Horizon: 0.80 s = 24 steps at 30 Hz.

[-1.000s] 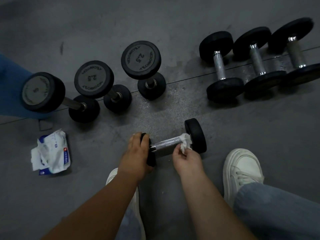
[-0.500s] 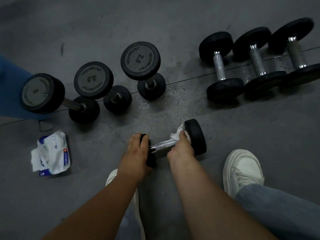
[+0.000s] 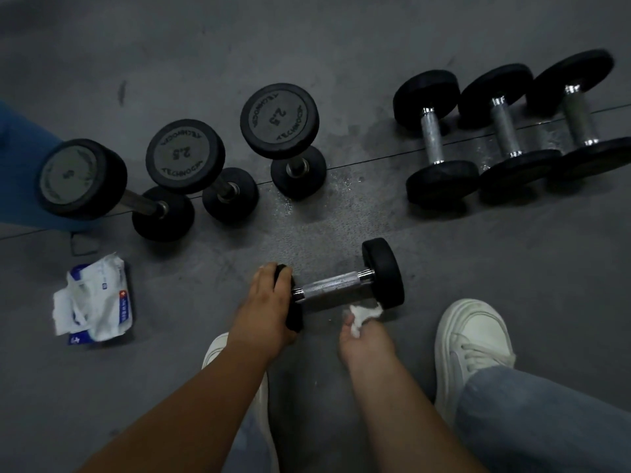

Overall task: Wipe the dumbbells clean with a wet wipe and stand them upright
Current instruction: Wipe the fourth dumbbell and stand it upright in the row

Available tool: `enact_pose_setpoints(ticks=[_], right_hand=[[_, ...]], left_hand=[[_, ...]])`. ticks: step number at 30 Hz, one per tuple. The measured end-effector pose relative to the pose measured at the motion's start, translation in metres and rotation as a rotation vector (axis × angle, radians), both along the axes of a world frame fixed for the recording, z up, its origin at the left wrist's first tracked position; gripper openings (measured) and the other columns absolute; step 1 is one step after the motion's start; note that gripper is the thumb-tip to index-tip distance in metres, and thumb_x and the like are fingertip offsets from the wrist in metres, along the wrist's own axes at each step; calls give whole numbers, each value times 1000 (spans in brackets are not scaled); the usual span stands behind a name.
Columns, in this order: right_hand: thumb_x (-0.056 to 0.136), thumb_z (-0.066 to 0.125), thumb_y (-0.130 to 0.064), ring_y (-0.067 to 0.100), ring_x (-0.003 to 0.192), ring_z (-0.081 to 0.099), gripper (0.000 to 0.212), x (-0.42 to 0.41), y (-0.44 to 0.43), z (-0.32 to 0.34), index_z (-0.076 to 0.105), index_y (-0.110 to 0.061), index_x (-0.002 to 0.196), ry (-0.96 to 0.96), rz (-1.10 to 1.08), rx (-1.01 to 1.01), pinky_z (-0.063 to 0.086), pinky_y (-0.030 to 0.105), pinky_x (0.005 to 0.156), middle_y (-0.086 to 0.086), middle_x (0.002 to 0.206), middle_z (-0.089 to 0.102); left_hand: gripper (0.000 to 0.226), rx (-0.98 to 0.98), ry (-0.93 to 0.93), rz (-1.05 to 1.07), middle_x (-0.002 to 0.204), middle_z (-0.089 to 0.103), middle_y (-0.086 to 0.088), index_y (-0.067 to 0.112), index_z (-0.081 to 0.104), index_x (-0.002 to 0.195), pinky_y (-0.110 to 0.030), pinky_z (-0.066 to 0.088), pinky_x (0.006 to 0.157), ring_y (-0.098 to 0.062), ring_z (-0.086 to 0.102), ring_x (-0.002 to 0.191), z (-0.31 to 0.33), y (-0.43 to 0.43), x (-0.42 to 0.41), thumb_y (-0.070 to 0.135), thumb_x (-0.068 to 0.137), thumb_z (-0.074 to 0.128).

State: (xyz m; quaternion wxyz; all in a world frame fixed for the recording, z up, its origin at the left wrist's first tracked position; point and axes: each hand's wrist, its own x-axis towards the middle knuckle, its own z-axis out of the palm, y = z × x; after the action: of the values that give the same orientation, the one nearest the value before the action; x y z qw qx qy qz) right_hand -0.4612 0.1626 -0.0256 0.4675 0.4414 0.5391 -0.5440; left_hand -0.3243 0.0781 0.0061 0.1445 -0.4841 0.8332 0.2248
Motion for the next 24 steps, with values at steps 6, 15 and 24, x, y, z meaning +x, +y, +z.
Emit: enact_pose_setpoints(ticks=[6,15,24], right_hand=[[97,34,2,23,96,57,24,-18,-36,31,52,0,81,-22,-313,-203,47,33,101,14,89,53],[91,66,-9,19,102,61,34,-5,-44,11,56,-3,123,45,-195,-178,58,22,69,14,119,62],[94,62,-30,15,105,58,23,-9,-54,17,59,-15,111,1,-21,-110,45,20,71,4,125,59]], left_hand=[[111,3,18,11,155,14,-4,18,27,150,-39,48,100,-25,18,145,-3,-1,0,28,57,87],[113,2,30,21,154,15,-3,19,28,149,-42,51,97,-24,21,143,-8,-2,2,28,54,88],[108,-15,56,27,154,17,-4,17,30,149,-38,49,97,-25,24,142,-4,0,1,28,58,87]])
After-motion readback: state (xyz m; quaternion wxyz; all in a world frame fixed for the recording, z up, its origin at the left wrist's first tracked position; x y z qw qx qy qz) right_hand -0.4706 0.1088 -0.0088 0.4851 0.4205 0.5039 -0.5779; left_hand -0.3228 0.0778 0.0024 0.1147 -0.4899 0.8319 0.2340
